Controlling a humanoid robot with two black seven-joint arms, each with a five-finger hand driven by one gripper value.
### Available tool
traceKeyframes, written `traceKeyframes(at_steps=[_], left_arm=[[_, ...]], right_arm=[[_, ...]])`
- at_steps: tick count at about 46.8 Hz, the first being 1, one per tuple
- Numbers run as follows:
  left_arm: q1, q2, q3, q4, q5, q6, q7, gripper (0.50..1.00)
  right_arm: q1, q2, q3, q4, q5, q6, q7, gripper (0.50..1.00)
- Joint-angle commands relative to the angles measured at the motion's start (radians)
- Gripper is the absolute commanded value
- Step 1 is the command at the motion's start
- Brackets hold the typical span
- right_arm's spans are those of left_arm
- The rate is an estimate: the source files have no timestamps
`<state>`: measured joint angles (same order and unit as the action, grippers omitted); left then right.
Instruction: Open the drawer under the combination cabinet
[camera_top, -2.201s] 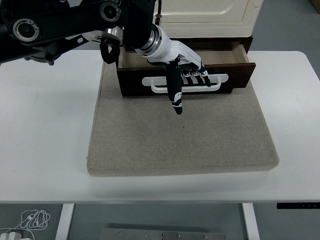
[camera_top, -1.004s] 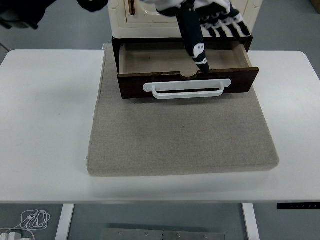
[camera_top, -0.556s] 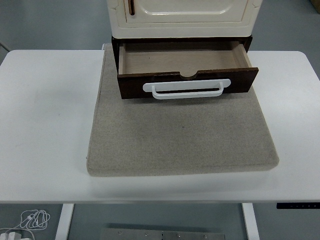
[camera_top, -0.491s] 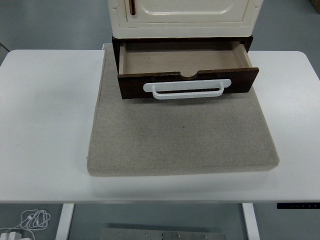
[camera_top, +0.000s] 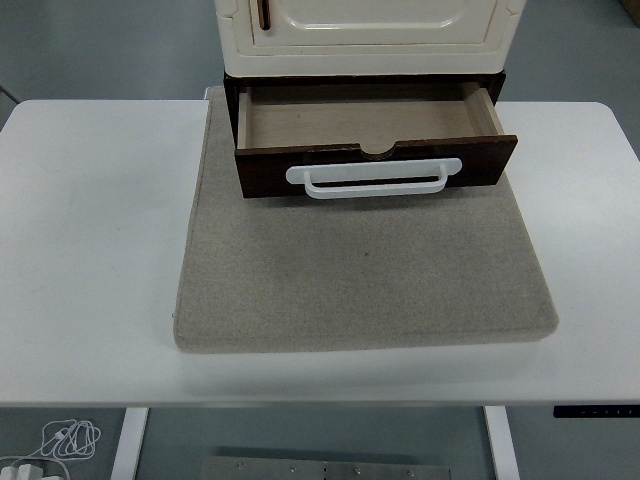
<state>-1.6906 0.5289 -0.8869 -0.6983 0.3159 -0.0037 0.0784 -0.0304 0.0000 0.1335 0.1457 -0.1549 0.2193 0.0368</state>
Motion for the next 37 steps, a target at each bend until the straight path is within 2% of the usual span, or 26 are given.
traceKeyframes(at_steps=[1, 5, 13, 21, 29, 37], left_arm=[[0.003, -0.006, 0.005, 0.054, -0.102, 0.056, 0.001, 1.0], [0.009, -0.012, 0.006, 0.1, -0.195, 0.067, 0.004, 1.0], [0.094, -0.018, 0.008, 0.155, -0.325, 0.06, 0.018, 1.0], [0.198, -0.125, -0.007, 0.233, -0.347, 0.057, 0.018, 1.0], [0.246, -0.165, -0.003, 0.31, -0.537, 0.028, 0.018, 1.0], [0.298, -0.205, -0.004, 0.322, -0.581, 0.042, 0.018, 1.0]], right_arm=[[0.0, 0.0, 0.0, 0.0, 0.0, 0.0, 0.0, 0.926], [0.0, 0.0, 0.0, 0.0, 0.0, 0.0, 0.0, 0.926], [0.0, 0.0, 0.0, 0.0, 0.0, 0.0, 0.0, 0.926], [0.0, 0.0, 0.0, 0.0, 0.0, 0.0, 0.0, 0.926], [-0.002, 0.0, -0.003, 0.0, 0.0, 0.0, 0.0, 0.926], [-0.002, 0.0, -0.003, 0.0, 0.0, 0.0, 0.0, 0.926]])
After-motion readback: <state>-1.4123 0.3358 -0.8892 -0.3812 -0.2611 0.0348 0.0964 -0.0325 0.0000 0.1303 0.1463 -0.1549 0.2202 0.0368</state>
